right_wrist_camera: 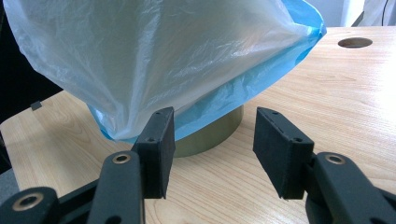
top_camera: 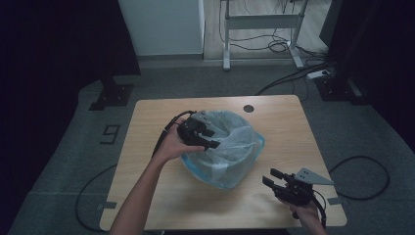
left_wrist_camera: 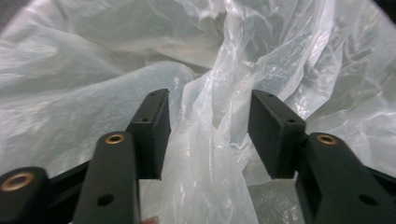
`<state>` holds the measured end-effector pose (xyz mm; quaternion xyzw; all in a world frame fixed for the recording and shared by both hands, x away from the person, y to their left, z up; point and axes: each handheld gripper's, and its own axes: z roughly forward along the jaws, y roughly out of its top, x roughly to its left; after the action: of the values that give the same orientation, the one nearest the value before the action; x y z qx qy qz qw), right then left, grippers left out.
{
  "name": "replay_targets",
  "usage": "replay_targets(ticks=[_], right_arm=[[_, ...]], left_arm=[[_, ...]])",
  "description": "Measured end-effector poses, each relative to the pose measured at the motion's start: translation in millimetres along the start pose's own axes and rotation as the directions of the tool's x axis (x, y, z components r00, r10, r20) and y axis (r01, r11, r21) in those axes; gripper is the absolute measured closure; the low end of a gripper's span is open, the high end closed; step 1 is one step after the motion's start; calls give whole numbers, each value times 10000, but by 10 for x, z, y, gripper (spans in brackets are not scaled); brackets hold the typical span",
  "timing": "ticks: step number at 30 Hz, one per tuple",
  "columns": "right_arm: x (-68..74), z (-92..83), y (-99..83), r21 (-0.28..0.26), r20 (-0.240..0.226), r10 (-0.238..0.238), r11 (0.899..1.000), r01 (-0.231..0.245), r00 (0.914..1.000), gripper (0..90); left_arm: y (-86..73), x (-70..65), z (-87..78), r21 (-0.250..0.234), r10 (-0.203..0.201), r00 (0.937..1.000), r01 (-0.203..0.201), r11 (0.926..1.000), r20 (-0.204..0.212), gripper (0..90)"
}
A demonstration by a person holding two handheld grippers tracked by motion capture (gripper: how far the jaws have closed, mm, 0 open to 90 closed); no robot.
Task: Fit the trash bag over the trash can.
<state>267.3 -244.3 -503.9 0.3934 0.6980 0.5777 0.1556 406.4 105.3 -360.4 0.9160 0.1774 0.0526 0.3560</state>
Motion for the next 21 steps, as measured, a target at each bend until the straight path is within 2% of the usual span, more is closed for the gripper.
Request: replay_targets(ticks=[2,5,8,12,16,18,21], right_arm=[[3,4,-1,-2,4,11,10000,-11,10000,475],[4,10,-6,20,14,12,10000,-12,10000,474],[6,11,-9,36,33,5,10000,-5,10000,473],[0,8,-8,18,79,12,10000,-12,10000,472],[-14,7,-15,38,167,45,10000,-46,9999,471],[-22,3,-16,25,197,49,10000,-49,9998,471],[-26,-1,-16,7,227,77,10000,-77,9997,471]], left_arm=[[-25,4,-48,-340,-107,9999,108,9994,21,451],[-79,2,-131,-1061,-343,9994,350,9937,87,419],[-145,0,-212,-1689,-497,9987,512,9843,131,387],[-246,-3,-319,-2539,-782,9968,795,9640,152,351],[-339,-20,-394,-2950,-949,9955,930,9509,81,325],[-385,-28,-425,-3071,-1035,9946,982,9466,-10,321],[-446,-33,-464,-3139,-1113,9937,1016,9440,-130,319]])
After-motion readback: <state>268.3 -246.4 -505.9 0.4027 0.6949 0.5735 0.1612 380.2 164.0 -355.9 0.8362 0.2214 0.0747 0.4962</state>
